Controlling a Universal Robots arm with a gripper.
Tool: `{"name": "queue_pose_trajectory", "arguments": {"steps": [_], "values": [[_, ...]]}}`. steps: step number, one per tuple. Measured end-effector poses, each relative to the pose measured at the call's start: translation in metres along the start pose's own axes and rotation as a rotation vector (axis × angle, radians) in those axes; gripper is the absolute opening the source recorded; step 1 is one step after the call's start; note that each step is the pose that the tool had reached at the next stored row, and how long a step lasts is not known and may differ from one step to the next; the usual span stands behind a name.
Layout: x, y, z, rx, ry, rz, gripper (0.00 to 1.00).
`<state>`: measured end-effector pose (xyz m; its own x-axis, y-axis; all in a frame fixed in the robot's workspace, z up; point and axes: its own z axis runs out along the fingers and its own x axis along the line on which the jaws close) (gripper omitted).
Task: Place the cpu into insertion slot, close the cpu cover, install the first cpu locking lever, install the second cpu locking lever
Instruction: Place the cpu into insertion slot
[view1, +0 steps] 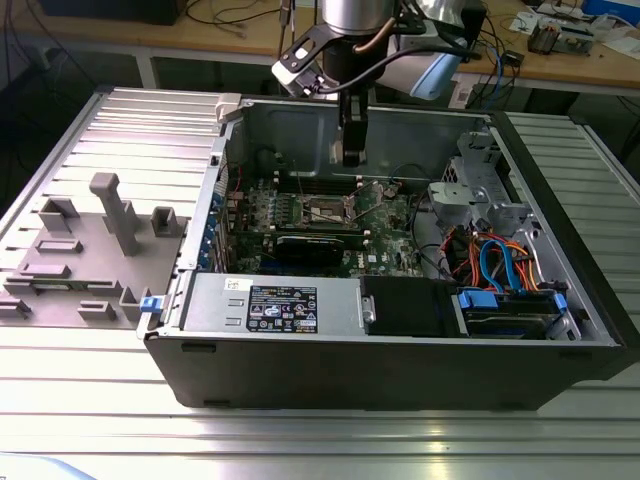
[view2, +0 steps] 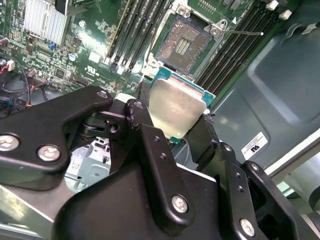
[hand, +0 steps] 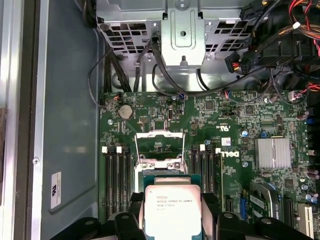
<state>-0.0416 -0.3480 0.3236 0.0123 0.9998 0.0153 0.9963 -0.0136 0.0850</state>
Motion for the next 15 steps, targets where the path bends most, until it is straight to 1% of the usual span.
{"name": "queue_pose_trajectory", "arguments": {"steps": [6, 7, 11, 14, 15], "values": [[0.0, -0.0002, 0.0023, 0.0001, 0.0, -0.004, 0.54], [0.0, -0.0002, 0.0023, 0.0, -0.0027, -0.004, 0.54], [-0.0001, -0.0015, 0.004, 0.0, -0.0041, -0.008, 0.54], [-0.0002, -0.0031, 0.0097, 0.0001, -0.004, -0.016, 0.54], [-0.0001, -0.0051, 0.0136, 0.0002, -0.003, -0.028, 0.54]]}}
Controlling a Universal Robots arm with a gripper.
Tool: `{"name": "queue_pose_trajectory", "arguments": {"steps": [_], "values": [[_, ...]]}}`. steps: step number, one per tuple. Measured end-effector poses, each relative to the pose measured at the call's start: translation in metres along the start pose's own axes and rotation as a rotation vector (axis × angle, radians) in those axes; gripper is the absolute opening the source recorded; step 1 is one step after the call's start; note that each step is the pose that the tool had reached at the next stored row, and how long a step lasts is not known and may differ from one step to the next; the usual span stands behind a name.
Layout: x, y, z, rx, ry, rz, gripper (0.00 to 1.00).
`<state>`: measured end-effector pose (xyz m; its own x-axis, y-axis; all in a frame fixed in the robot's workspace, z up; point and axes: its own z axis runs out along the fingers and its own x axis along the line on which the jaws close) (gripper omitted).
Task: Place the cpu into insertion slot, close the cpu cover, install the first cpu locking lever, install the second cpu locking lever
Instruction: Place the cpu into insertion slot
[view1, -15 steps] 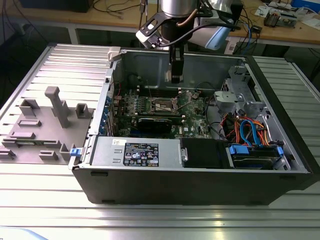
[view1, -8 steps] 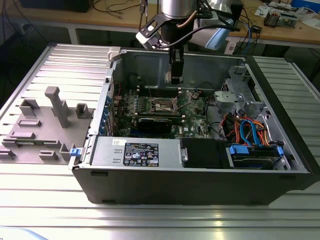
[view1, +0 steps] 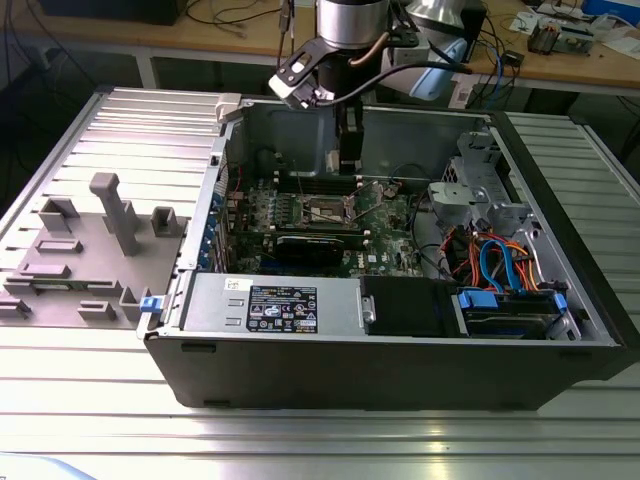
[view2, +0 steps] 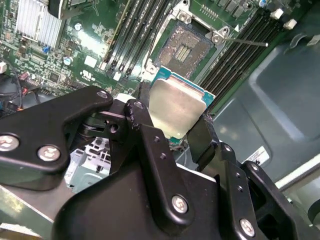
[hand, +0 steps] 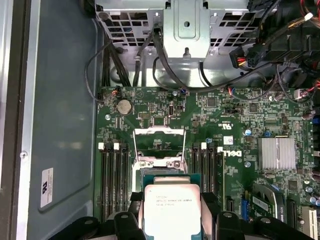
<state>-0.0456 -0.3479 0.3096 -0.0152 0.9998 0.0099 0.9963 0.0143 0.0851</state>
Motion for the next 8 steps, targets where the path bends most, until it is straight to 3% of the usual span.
{"name": "queue_pose_trajectory", "arguments": {"steps": [4, 8], "values": [[0.0029, -0.0051, 0.0157, 0.0003, 0.0014, -0.017, 0.54], [0.0074, -0.0074, 0.0293, 0.0004, -0.0047, -0.017, 0.54]]}}
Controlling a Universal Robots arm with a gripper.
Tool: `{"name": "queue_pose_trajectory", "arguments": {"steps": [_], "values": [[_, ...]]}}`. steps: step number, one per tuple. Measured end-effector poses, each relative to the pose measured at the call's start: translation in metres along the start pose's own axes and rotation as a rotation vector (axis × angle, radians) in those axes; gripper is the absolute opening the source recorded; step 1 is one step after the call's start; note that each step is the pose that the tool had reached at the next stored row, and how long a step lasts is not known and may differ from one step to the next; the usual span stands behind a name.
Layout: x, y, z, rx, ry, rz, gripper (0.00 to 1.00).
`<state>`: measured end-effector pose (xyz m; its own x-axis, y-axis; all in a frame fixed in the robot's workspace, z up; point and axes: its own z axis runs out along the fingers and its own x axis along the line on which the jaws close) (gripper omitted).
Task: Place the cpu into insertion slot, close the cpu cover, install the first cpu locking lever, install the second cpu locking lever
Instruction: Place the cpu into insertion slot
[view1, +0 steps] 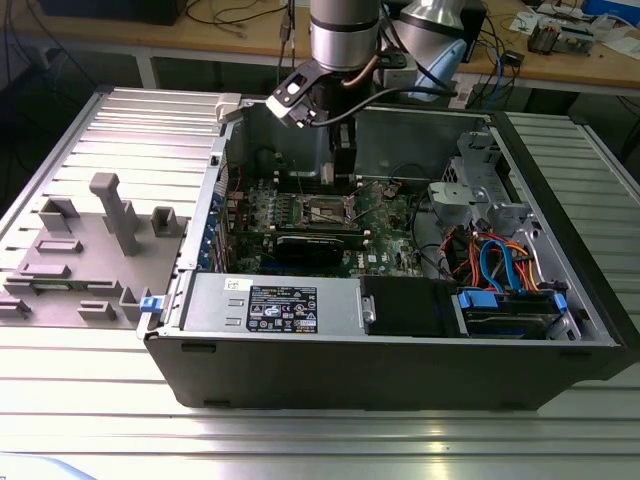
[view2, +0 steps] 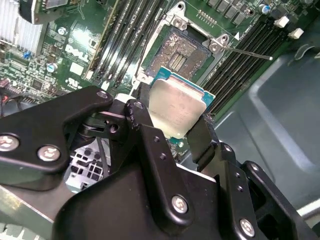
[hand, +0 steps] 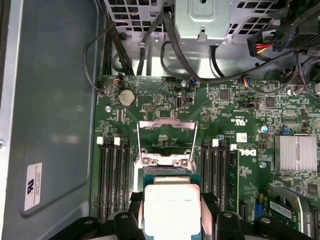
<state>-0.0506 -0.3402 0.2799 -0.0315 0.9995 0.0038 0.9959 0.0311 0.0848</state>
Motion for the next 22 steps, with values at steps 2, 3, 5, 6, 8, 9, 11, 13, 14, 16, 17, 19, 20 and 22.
{"name": "queue_pose_trajectory", "arguments": {"steps": [2, 3, 5, 6, 8, 9, 11, 13, 14, 16, 17, 19, 20, 22], "values": [[0.0003, -0.0006, 0.0049, -0.0001, 0.0002, 0.0, 0.54], [0.0003, -0.0008, 0.0067, -0.0001, 0.0001, 0.0, 0.54], [0.0003, -0.0013, 0.0112, -0.0001, 0.0002, 0.0, 0.54], [0.0002, -0.0015, 0.0135, -0.0001, 0.0001, 0.0, 0.54], [0.0002, -0.0016, 0.014, 0.0001, -0.0002, 0.0, 0.54], [0.0002, -0.0016, 0.0141, 0.0, 0.0, 0.0, 0.54], [0.0002, -0.0016, 0.0143, 0.0, 0.0001, 0.0, 0.54], [0.0002, -0.0016, 0.0143, 0.0, 0.0, 0.0, 0.54], [0.0002, -0.0016, 0.0143, -0.0001, 0.0001, 0.0, 0.54], [0.0002, -0.0016, 0.0144, -0.0001, 0.0001, 0.0, 0.54], [0.0002, -0.0016, 0.0144, 0.0, 0.0, 0.0, 0.54], [0.0002, -0.0016, 0.0144, 0.0, 0.0, 0.0, 0.54], [0.0002, -0.0016, 0.0144, 0.0, 0.0, 0.0, 0.54], [0.0003, -0.0017, 0.0152, -0.0002, 0.0005, 0.0, 0.54]]}}
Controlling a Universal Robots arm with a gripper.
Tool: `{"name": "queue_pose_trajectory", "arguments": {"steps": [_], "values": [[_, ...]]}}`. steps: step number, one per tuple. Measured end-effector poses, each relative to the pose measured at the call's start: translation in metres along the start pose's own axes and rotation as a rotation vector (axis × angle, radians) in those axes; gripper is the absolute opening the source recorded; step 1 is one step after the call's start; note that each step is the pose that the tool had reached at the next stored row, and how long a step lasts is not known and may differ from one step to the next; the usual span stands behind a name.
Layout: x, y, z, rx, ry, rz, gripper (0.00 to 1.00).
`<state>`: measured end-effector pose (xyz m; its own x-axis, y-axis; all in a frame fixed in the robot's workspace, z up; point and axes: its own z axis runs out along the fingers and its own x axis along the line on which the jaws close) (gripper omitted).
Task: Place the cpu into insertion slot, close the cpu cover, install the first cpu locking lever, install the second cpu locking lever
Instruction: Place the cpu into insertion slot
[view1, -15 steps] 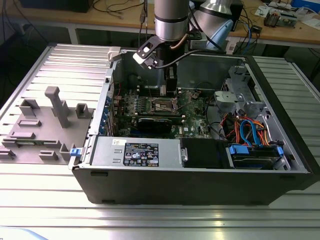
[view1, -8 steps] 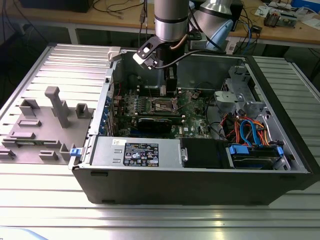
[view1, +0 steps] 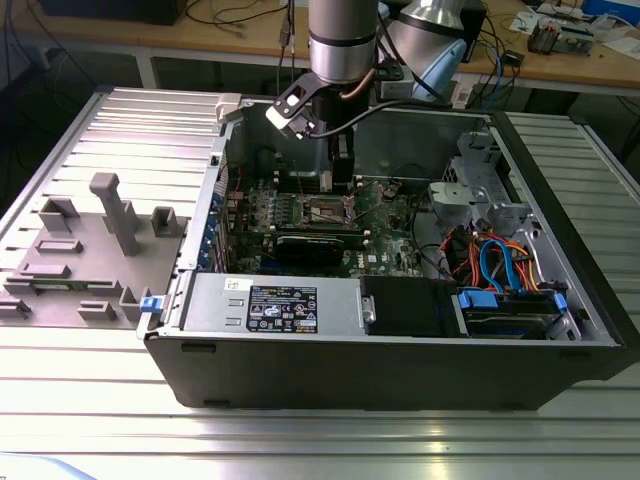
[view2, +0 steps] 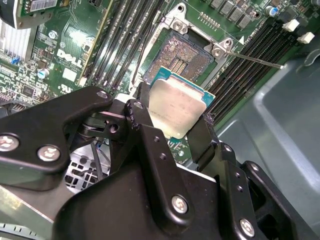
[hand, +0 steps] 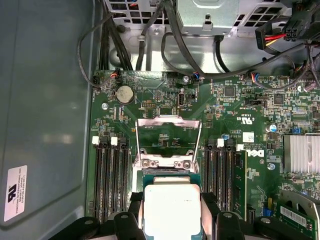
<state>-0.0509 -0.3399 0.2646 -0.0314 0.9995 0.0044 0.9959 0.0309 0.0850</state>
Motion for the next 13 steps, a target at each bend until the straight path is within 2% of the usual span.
{"name": "queue_pose_trajectory", "arguments": {"steps": [3, 5, 9, 13], "values": [[0.0001, -0.0012, 0.0057, 0.0039, -0.0023, 0.0, 0.54], [0.0009, -0.0019, 0.0088, 0.0042, -0.0113, 0.0, 0.54], [0.0024, -0.0043, 0.0155, 0.0045, -0.0224, 0.008, 0.54], [0.0035, -0.0066, 0.0241, 0.0048, -0.0256, 0.032, 0.54]]}}
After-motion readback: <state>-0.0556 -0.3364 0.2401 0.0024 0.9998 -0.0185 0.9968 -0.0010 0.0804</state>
